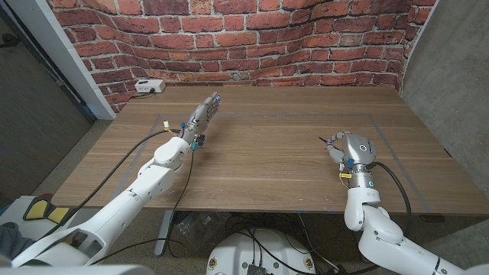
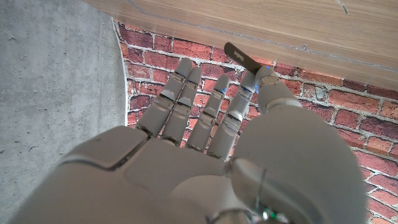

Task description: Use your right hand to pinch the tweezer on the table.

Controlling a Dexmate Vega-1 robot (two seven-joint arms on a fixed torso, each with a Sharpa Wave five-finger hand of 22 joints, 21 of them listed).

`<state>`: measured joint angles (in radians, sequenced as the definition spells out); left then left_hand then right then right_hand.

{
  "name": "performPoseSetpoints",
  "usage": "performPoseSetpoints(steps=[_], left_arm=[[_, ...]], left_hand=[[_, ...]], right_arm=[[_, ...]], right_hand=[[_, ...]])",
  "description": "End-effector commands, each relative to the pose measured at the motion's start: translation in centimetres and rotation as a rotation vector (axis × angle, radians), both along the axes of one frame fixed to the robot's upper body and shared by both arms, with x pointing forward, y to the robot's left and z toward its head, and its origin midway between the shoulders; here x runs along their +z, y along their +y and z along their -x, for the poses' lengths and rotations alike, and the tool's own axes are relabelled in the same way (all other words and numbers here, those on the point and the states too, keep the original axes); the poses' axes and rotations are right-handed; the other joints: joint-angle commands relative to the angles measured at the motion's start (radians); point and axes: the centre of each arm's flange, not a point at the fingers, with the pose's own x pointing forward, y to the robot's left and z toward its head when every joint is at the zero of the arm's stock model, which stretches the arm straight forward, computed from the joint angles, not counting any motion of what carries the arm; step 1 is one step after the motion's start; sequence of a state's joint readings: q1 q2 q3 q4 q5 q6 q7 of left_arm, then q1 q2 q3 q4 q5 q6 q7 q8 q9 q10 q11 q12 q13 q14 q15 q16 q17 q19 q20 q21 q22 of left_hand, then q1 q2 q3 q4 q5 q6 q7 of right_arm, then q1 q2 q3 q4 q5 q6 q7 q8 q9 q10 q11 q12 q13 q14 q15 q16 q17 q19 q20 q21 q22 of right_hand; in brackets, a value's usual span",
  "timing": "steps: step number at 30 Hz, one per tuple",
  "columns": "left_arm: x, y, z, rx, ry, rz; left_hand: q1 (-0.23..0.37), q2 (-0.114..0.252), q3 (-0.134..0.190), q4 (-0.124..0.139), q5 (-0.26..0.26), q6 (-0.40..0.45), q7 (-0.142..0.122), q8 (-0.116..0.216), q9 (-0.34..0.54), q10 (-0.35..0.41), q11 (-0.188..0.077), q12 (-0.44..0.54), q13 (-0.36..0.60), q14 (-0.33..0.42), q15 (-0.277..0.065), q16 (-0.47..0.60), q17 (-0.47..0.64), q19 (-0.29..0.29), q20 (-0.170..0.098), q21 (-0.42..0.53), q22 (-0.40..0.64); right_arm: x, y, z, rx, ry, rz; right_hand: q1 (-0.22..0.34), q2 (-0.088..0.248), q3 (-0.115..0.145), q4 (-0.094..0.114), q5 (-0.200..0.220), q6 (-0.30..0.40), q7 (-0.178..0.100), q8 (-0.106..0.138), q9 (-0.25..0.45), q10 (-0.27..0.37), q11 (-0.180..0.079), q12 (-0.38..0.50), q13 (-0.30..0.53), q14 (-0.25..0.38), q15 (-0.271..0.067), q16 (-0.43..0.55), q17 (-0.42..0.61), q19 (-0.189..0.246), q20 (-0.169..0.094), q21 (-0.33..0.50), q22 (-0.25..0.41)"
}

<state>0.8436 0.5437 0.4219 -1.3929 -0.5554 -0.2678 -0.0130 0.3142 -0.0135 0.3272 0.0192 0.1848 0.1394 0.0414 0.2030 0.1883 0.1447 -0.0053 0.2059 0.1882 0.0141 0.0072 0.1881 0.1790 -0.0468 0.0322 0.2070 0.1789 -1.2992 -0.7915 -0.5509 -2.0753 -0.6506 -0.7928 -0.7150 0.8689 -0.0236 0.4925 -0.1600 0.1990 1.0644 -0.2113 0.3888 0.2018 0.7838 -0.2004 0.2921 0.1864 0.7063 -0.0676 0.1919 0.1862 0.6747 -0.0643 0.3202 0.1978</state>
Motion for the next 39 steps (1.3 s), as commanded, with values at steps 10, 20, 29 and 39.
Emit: performPoseSetpoints(steps=[10, 20, 29, 39], left_arm=[[0.19, -0.05, -0.11, -0.002, -0.004, -0.005], [0.19, -0.07, -0.13, -0.004, -0.004, -0.009], [0.29, -0.14, -0.05, -0.003, -0.008, -0.007], [0.48, -0.19, -0.06, -0.001, -0.010, -0.009]], left_hand=[[0.000, 0.011, -0.004, 0.002, -0.001, 0.003, -0.001, -0.002, 0.003, -0.003, -0.001, -0.002, 0.003, 0.005, -0.006, -0.002, 0.003, -0.002, 0.003, 0.001, 0.006], [0.000, 0.011, -0.005, 0.002, -0.001, 0.002, -0.001, -0.003, 0.003, -0.003, -0.002, -0.002, 0.003, 0.005, -0.005, -0.003, 0.003, -0.003, 0.003, 0.000, 0.006], [0.001, 0.011, -0.006, 0.002, -0.001, 0.002, -0.001, -0.002, 0.003, -0.005, -0.003, -0.002, 0.003, 0.004, -0.004, -0.003, 0.003, -0.004, 0.003, 0.000, 0.006], [0.001, 0.012, -0.007, 0.002, -0.001, 0.001, 0.000, -0.003, 0.003, -0.005, -0.003, -0.002, 0.003, 0.003, -0.004, -0.003, 0.003, -0.004, 0.004, 0.000, 0.006]], right_arm=[[-0.07, -0.14, 0.01, -0.003, -0.005, -0.006], [-0.11, -0.18, -0.03, -0.006, -0.001, -0.004], [0.05, -0.26, 0.00, -0.004, -0.001, 0.003], [-0.07, -0.28, -0.13, -0.001, 0.003, 0.004]], right_hand=[[-0.008, -0.004, 0.002, 0.007, -0.007, -0.013, -0.003, -0.009, 0.004, -0.004, 0.000, -0.007, 0.000, -0.002, -0.052, -0.002, 0.002, -0.005, -0.022, 0.002, 0.004], [-0.013, -0.007, 0.000, 0.009, -0.008, -0.029, -0.002, -0.019, 0.004, -0.008, 0.005, -0.012, 0.000, -0.004, -0.051, -0.004, 0.002, -0.008, -0.021, 0.002, 0.004], [-0.017, -0.011, -0.002, 0.010, -0.009, -0.036, -0.002, -0.024, 0.004, -0.013, 0.006, -0.016, 0.000, -0.006, -0.051, -0.005, 0.002, -0.009, -0.020, 0.002, 0.004], [-0.020, -0.013, -0.004, 0.011, -0.009, -0.042, -0.002, -0.029, 0.003, -0.015, 0.005, -0.019, 0.001, -0.008, -0.050, -0.006, 0.002, -0.011, -0.019, 0.001, 0.004]])
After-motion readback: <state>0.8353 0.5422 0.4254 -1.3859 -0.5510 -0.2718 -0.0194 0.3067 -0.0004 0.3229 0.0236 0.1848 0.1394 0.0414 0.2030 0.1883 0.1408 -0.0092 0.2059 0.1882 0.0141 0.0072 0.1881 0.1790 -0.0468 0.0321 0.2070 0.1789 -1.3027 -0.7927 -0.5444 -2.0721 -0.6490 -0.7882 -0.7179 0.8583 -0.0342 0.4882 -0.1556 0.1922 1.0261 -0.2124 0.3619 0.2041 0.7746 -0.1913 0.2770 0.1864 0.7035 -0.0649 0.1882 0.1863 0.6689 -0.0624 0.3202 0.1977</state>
